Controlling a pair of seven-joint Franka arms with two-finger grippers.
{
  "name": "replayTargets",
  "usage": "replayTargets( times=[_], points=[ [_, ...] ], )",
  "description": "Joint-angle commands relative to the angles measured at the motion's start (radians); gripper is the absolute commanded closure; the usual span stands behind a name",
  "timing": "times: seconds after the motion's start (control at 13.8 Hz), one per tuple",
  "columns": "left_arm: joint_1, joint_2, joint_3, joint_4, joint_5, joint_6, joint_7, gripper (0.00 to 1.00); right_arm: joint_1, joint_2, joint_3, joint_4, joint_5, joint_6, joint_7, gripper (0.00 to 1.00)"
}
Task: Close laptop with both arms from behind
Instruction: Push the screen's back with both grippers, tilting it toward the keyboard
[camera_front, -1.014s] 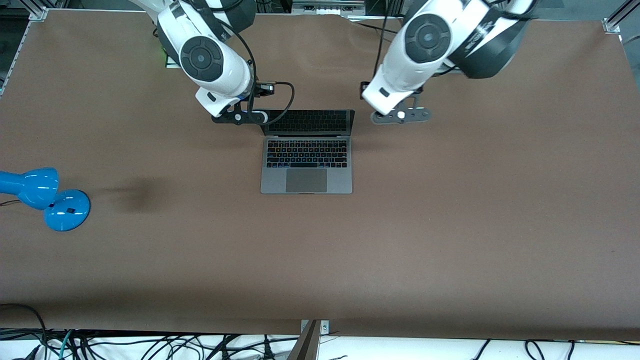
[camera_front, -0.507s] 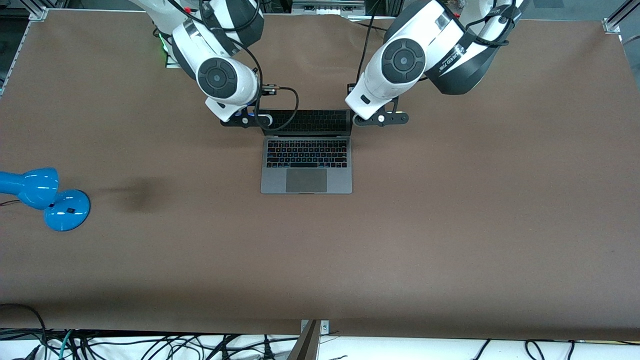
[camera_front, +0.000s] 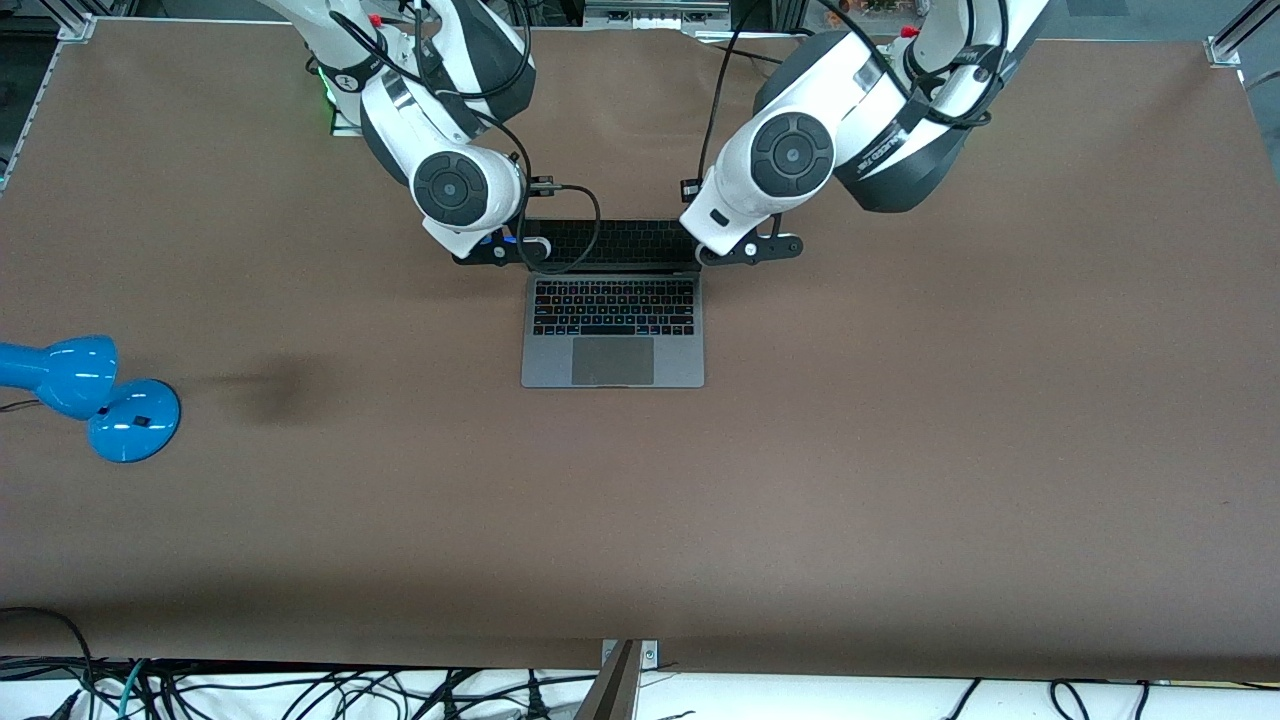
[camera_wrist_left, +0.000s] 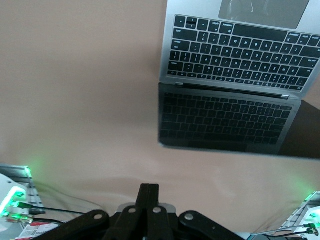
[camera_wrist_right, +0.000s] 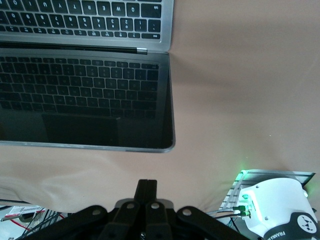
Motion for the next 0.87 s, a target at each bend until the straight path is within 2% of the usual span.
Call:
replayTargets(
  times=[0.0,0.43,0.8],
  points=[
    [-0.009,0.041,-0.001,0.010,-0.016,0.025,-0.018,1.00,-0.015,-0.014,-0.003,0.001,0.014,0.011,-0.058,1.00],
    [-0.024,0.087,0.000,0.003,-0.009,0.059,-0.019,1.00,-0.016,-0.013,-0.039,0.004,0.003,0.056,-0.109,1.00],
    [-0.031,0.110,0.003,0.003,-0.003,0.076,-0.019,1.00,-0.016,0.004,-0.040,0.004,0.005,0.131,-0.124,1.00]
  ],
)
